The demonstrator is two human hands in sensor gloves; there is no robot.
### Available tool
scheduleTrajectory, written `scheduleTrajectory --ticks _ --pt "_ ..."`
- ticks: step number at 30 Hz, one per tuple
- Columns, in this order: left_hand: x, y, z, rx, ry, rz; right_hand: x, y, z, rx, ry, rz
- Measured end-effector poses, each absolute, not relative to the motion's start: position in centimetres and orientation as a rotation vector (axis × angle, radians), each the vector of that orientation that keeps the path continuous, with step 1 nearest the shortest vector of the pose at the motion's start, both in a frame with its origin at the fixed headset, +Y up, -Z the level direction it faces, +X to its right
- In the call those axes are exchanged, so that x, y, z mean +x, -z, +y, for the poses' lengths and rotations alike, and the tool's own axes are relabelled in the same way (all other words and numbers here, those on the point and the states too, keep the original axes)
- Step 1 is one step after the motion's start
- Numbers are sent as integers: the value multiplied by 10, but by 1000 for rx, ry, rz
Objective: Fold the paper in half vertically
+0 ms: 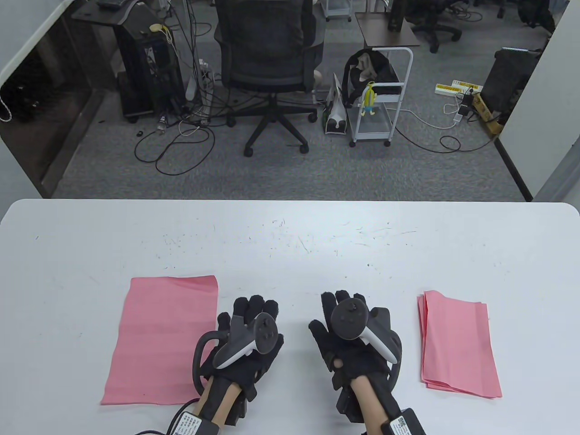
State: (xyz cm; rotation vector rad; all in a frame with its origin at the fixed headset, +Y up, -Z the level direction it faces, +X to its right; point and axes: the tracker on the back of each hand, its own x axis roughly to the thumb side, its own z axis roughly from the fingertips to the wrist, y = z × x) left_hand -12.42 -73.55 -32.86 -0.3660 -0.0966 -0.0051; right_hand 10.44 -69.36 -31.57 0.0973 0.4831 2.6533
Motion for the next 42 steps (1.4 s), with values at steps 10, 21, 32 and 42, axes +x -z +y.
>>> scheduleTrajectory --ticks 10,21,32,42 --pt "-211 355 -734 -498 18 198 110 313 -689 101 -2623 458" --pt "-303 359 -770 -716 -35 492 114 314 -690 98 -2606 467" --pt "-317 352 -795 -817 -79 481 116 315 -690 77 -2600 482" --pt "-268 359 -795 -810 -27 394 120 316 -693 55 -2595 500"
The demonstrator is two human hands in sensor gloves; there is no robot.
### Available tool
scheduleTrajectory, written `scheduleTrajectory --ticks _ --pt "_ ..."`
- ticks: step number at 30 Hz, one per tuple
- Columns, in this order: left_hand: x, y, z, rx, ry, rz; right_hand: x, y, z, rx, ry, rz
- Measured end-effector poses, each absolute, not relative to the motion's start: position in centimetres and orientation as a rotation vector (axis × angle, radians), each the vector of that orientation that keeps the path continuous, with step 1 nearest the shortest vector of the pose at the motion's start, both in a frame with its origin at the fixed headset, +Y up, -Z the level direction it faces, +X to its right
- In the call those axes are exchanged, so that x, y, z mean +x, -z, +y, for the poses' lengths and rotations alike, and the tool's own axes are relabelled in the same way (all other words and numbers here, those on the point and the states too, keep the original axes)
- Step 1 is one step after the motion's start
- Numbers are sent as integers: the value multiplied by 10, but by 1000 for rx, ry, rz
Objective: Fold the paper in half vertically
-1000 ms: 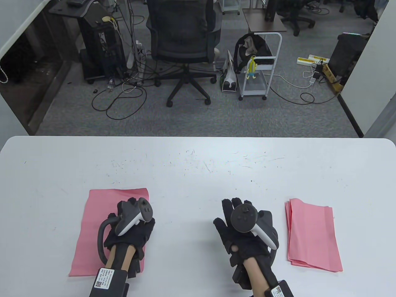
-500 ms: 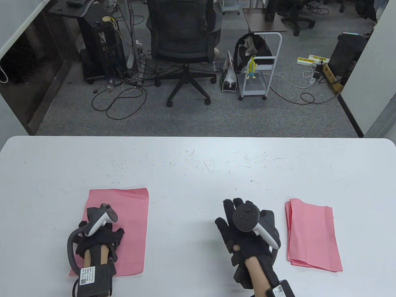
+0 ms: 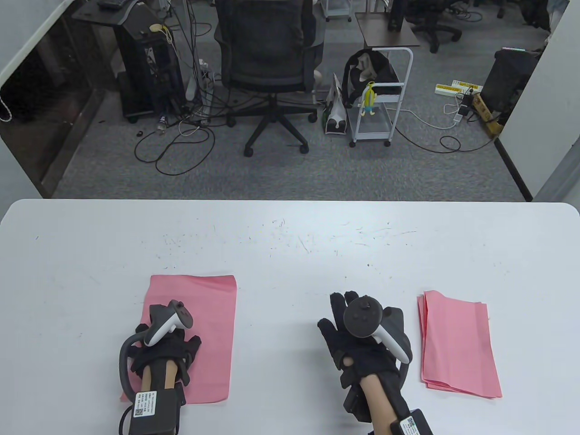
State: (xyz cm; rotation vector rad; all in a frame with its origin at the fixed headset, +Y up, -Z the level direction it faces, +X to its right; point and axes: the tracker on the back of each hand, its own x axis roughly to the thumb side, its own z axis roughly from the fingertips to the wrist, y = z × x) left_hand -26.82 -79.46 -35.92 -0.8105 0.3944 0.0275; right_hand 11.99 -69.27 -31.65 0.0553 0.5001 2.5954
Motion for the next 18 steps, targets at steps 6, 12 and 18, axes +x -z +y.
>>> scheduleTrajectory --ticks 6,12,18 --pt "-222 363 -795 -814 9 338 120 317 -693 50 -2596 505" --pt "-166 364 -795 -809 23 257 122 317 -694 42 -2588 512" --pt "-103 362 -797 -803 31 191 124 318 -694 32 -2583 512"
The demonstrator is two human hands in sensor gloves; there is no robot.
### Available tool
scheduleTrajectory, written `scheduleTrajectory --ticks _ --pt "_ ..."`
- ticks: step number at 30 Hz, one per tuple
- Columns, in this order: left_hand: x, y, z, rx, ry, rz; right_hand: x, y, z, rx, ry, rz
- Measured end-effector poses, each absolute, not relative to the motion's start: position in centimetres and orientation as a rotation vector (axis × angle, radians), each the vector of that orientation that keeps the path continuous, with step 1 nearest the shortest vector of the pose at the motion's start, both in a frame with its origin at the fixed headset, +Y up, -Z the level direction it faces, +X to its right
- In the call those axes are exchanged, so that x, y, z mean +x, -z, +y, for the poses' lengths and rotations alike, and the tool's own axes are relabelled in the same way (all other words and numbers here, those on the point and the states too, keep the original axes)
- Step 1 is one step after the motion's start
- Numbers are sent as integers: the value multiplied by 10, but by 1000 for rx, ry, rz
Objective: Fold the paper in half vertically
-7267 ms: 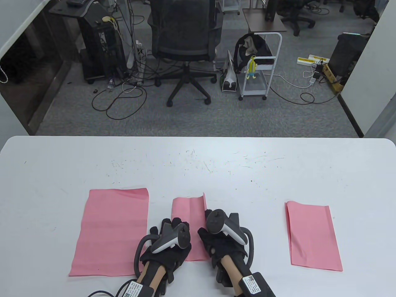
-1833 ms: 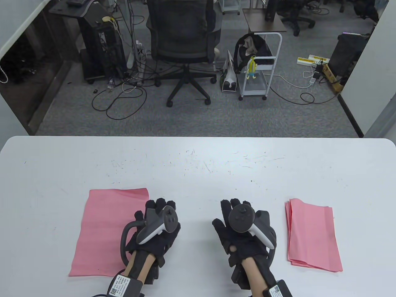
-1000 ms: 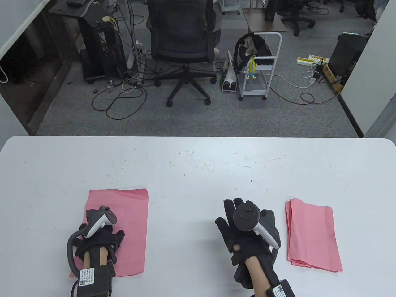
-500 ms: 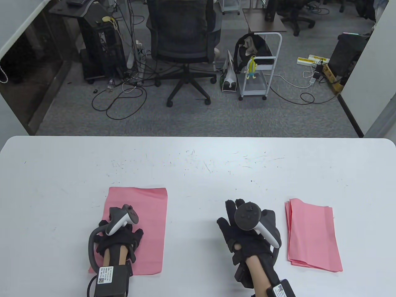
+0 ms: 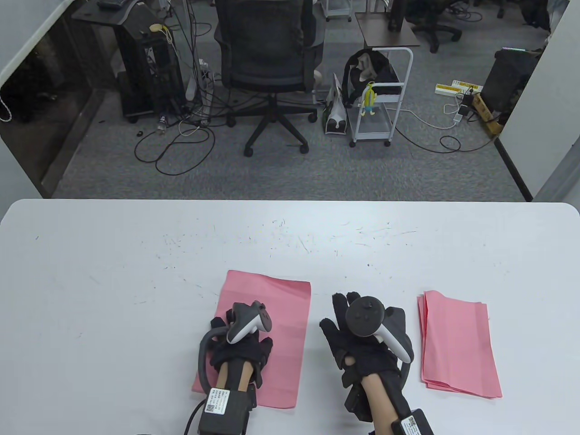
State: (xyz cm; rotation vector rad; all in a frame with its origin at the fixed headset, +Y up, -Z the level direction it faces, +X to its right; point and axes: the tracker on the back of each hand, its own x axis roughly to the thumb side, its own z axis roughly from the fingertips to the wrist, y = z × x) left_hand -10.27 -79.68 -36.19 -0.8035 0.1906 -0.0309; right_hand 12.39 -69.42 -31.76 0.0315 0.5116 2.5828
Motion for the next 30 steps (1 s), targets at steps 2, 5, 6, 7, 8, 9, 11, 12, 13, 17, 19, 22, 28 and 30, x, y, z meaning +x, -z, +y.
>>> scheduleTrajectory --ticks 2,5,6,7,8,9,11,12,13,17,19,22,28,30 --pt "-84 360 -798 -808 30 165 125 318 -695 25 -2579 512" --pt "-54 355 -799 -801 48 116 128 319 -696 15 -2575 516" --pt "-48 354 -799 -798 53 101 128 320 -697 13 -2574 518" --pt "-40 353 -799 -793 61 84 129 320 -697 9 -2574 520" --pt "-36 353 -799 -792 66 76 129 320 -697 7 -2574 521" --pt "-33 353 -800 -788 77 72 129 320 -698 3 -2574 524" --pt "-34 353 -800 -797 66 73 131 321 -699 -5 -2570 528" --pt "-34 353 -800 -797 53 75 132 321 -700 -9 -2568 529" --pt "-35 353 -800 -794 52 73 132 321 -700 -13 -2566 530" --pt "-34 352 -800 -788 59 71 133 322 -702 -18 -2564 537" --pt "-34 352 -799 -783 64 69 133 322 -702 -19 -2562 540" --pt "-34 352 -799 -782 54 61 133 322 -702 -22 -2562 545" --pt "-33 354 -800 -770 37 5 135 323 -704 -33 -2555 553" --pt "-33 355 -800 -759 35 -18 136 323 -704 -38 -2548 558"
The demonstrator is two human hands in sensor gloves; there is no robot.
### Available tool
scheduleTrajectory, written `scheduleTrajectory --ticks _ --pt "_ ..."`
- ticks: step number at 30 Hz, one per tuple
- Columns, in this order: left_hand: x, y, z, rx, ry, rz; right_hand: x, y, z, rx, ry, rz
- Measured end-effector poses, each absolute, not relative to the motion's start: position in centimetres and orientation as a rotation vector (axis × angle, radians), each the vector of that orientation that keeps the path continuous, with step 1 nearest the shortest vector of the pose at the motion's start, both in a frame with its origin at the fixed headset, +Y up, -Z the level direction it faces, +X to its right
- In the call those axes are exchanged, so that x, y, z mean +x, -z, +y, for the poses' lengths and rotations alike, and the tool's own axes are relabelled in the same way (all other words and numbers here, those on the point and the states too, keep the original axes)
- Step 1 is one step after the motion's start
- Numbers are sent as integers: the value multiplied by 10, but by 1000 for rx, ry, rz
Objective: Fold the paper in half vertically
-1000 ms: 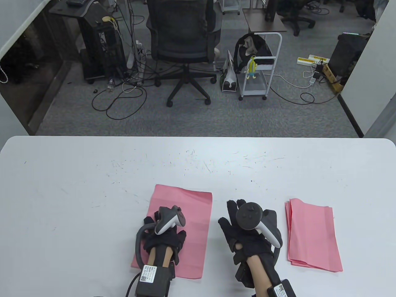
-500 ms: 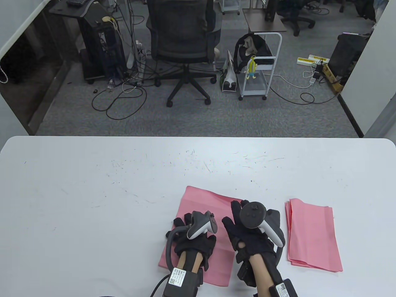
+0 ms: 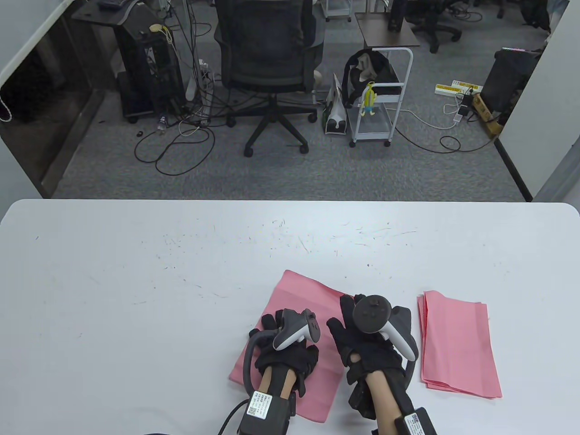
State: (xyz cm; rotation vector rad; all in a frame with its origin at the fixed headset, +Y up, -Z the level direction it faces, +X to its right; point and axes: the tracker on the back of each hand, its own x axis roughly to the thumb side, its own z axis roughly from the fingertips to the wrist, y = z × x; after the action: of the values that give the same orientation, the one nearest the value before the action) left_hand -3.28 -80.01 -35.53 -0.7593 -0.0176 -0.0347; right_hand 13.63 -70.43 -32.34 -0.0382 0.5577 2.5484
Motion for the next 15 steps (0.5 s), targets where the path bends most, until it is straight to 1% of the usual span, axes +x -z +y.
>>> scheduleTrajectory --ticks 15 --pt "-29 362 -802 -785 2 -155 139 325 -707 -52 -2526 581"
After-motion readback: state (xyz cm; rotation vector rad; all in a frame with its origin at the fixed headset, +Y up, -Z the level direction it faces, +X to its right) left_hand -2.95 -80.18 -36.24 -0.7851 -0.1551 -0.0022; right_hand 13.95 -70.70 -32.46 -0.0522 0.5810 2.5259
